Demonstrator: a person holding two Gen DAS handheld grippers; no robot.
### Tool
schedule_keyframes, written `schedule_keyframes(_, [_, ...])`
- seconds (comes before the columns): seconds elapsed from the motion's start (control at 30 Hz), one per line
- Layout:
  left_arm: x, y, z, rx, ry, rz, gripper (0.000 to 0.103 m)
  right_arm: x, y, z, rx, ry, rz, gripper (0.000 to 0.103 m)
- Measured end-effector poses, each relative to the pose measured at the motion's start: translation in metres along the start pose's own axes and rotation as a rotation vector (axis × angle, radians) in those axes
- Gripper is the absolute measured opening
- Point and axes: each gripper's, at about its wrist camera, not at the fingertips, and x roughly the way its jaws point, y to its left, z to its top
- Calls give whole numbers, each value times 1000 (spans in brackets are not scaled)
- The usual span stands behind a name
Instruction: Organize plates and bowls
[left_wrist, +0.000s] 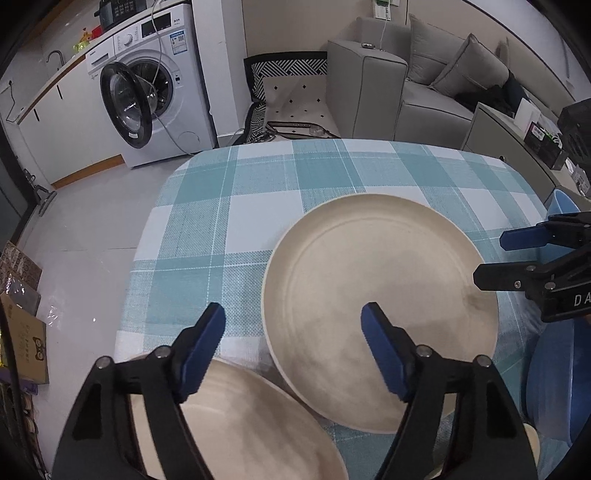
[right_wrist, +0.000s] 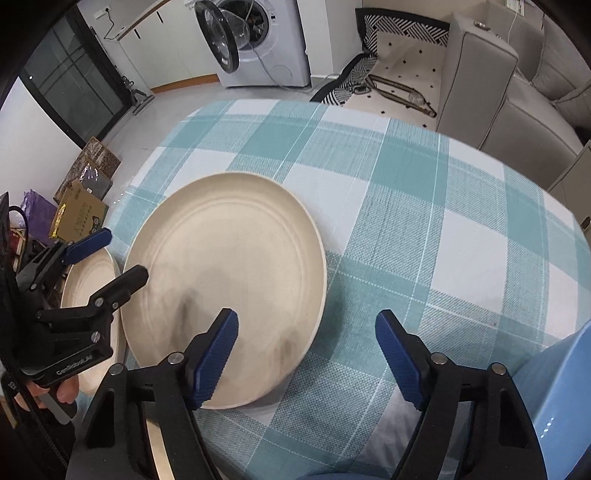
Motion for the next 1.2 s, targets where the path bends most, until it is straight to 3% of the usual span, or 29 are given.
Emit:
schedule_keyframes(0.23, [13, -3, -2, -9, 66, -17, 51, 17, -1, 0, 5, 66, 41, 59])
schedule_keyframes(0.37, [14, -5, -2, 6, 68, 13, 48, 17, 1, 0, -3, 69, 51, 52])
schedule_keyframes(0.53, [13, -5, -3, 14, 67, 18, 40, 18, 5, -2, -19, 78, 56, 38])
schedule_keyframes(0.63, [13, -6, -4, 26, 61, 32, 39, 19, 5, -3, -28, 81, 41, 34])
schedule_keyframes(0.8, [15, -10, -3, 51, 72, 49, 39, 16, 0, -6, -26, 57, 10, 19])
schedule_keyframes(1.0, [21, -16, -4, 63, 96, 25, 34, 13, -11, -8, -14, 44, -13, 18])
schedule_keyframes(1.2, [19, -19, -4, 62, 89, 11, 23, 10, -18, -9, -3, 28, -47, 18])
